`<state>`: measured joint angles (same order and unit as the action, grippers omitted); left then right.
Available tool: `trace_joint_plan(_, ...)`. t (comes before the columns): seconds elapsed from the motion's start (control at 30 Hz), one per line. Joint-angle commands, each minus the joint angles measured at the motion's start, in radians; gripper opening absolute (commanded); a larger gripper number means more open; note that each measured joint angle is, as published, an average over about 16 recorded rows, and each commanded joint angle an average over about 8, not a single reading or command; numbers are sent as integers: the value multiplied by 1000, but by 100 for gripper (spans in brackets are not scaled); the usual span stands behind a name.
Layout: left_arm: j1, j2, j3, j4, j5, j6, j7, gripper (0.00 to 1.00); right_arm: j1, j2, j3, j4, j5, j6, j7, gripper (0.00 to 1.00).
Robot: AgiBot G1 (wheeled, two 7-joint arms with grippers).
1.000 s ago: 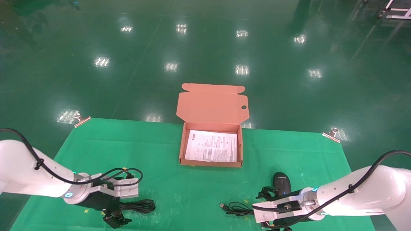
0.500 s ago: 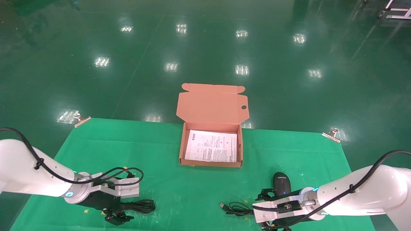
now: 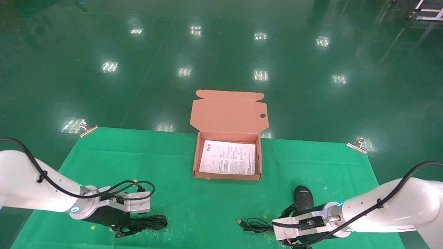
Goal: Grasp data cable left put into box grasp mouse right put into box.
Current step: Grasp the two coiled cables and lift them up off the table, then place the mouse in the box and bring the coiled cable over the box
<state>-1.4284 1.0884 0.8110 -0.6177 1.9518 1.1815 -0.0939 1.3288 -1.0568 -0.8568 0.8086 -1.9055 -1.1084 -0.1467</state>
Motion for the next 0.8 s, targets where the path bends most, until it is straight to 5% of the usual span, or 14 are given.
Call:
trace_joint_plan(0.03, 0, 0, 0, -1, 0, 0, 0, 0, 0, 0, 0, 1, 0, 0, 0, 0)
trace_joint_plan(0.53, -2, -6, -2, -9, -3, 3, 3, 0, 7, 9, 6, 9, 6, -6, 9, 0)
trace_joint_plan(0.8, -58, -75, -34, -139, -27, 18, 15, 0, 74, 127, 68, 170, 37, -35, 116, 0)
